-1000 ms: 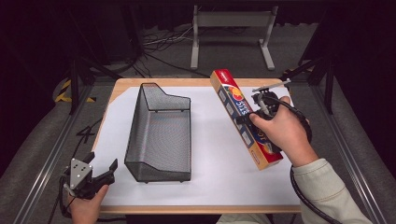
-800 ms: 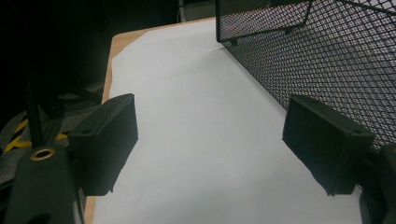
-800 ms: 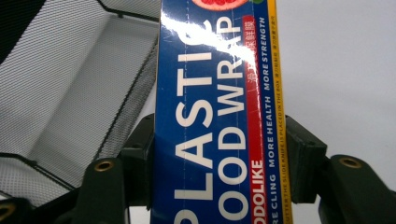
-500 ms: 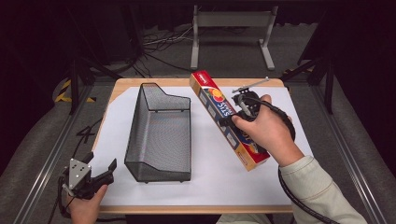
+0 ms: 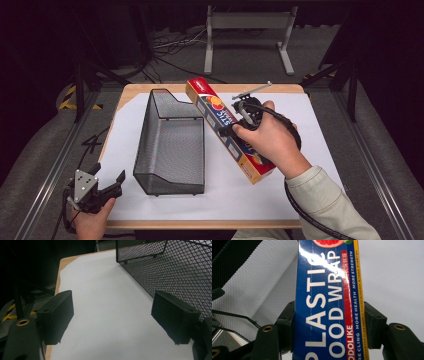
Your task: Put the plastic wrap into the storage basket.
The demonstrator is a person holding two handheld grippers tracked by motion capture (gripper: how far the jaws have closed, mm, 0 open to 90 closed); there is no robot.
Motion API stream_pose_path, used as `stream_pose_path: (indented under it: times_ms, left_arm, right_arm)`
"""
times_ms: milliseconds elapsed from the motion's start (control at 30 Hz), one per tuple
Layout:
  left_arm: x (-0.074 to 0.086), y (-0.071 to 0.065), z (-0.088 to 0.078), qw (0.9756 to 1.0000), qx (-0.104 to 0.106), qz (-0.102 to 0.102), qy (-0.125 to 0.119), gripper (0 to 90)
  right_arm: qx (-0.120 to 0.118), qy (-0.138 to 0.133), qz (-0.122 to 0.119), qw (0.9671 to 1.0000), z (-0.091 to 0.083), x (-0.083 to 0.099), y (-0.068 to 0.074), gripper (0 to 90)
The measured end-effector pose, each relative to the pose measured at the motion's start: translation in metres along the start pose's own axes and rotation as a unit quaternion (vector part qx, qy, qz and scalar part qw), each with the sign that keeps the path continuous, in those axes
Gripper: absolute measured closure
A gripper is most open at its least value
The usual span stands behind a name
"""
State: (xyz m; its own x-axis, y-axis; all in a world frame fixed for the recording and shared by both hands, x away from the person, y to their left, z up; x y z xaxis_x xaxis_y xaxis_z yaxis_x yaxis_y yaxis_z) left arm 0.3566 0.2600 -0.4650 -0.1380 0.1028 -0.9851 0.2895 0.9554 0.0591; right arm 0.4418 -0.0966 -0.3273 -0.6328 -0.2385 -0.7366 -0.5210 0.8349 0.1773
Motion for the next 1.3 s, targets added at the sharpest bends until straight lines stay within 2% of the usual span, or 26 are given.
stream_pose_path:
  times_ms: [233,367,500,633,767,800,900,1167,1300]
  left_arm:
    - [0.0,0.001,0.0,1.0,0.0,0.0,0.001,18.8]
    - [0.0,0.001,0.0,1.0,-0.001,-0.001,0.0,18.7]
    - [0.0,0.001,0.0,1.0,0.0,0.0,0.0,18.8]
    - [0.0,0.0,0.0,1.0,0.0,0.0,-0.001,18.8]
    - [0.0,0.001,0.0,1.0,-0.001,-0.001,-0.001,18.8]
    - [0.0,0.001,0.0,1.0,0.0,-0.001,-0.001,18.8]
    - [0.0,0.001,0.0,1.0,-0.001,0.0,-0.001,18.8]
    - [0.0,0.001,0.0,1.0,-0.001,0.0,-0.002,18.8]
    - [0.001,0.001,0.0,1.0,0.0,0.0,-0.001,18.8]
  right_arm:
    - [-0.001,-0.001,-0.007,1.0,0.01,-0.002,0.013,40.9]
    - [0.002,-0.005,-0.001,1.0,0.018,-0.001,0.019,40.9]
    - [0.002,-0.003,0.02,0.9998,0.026,-0.001,0.026,40.8]
    - [0.012,-0.005,0.018,0.9997,0.036,-0.001,0.033,40.8]
    - [0.008,0.003,0.022,0.9997,0.043,0.001,0.042,40.7]
    - [0.005,0.006,0.033,0.9994,0.046,0.002,0.047,40.6]
    - [0.005,0.011,0.04,0.9991,0.05,0.003,0.051,40.6]
    - [0.013,0.021,0.03,0.9992,0.065,0.008,0.063,40.5]
    - [0.016,0.027,0.036,0.9989,0.072,0.011,0.07,40.5]
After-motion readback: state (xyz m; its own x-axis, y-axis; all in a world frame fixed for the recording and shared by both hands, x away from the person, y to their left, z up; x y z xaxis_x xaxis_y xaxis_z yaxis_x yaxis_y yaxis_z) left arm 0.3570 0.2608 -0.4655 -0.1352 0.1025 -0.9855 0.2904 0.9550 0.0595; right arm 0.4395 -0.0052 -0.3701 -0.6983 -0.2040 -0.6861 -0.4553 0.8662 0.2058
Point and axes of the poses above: each handheld gripper's, and its own axes: z roughly forward along the jaws, x roughly out of its underside, y roughly to its left, the point moved 8 cm from there along z, roughly forward along the jaws, and after that the axes turned 12 degrees about -y, right-handed, at the moved point
